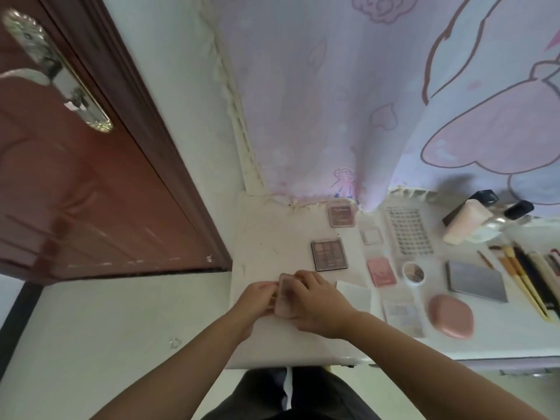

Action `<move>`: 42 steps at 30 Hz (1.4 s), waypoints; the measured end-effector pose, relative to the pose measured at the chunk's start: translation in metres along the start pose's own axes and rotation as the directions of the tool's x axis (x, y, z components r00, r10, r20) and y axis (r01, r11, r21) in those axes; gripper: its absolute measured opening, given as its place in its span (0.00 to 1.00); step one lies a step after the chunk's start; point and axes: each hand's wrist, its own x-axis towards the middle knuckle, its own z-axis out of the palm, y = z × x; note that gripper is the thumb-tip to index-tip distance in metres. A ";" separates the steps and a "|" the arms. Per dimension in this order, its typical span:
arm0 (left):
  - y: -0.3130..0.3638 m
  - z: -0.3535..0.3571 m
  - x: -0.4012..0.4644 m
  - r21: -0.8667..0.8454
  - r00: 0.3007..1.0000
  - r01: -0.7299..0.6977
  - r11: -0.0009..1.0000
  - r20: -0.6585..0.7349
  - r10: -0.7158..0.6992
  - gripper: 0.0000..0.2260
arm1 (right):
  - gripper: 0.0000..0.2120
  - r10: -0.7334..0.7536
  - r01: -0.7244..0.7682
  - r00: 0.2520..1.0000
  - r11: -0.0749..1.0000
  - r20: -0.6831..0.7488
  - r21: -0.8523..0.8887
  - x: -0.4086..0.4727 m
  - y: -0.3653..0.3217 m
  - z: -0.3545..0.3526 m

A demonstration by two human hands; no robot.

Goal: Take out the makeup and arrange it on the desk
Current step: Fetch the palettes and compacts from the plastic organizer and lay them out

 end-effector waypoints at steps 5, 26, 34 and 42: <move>0.035 0.000 -0.011 -0.399 0.937 0.151 0.904 0.350 -0.002 0.23 | 0.33 0.066 0.010 0.966 0.957 -0.250 0.291 -0.006 -0.007 -0.039; 0.062 -0.013 0.020 -0.730 0.935 0.199 0.653 0.342 0.097 0.25 | 0.07 0.261 -0.173 0.960 0.250 0.106 0.953 0.071 0.058 -0.111; 0.084 -0.084 0.082 -0.520 0.999 -0.031 0.853 -0.027 0.020 0.10 | 0.11 0.452 -0.218 0.892 0.407 0.011 0.887 0.179 0.041 -0.089; 0.085 -0.099 0.111 0.069 0.978 -0.107 0.992 -0.170 0.117 0.15 | 0.08 0.531 -0.351 0.847 0.588 -0.019 0.729 0.209 0.041 -0.062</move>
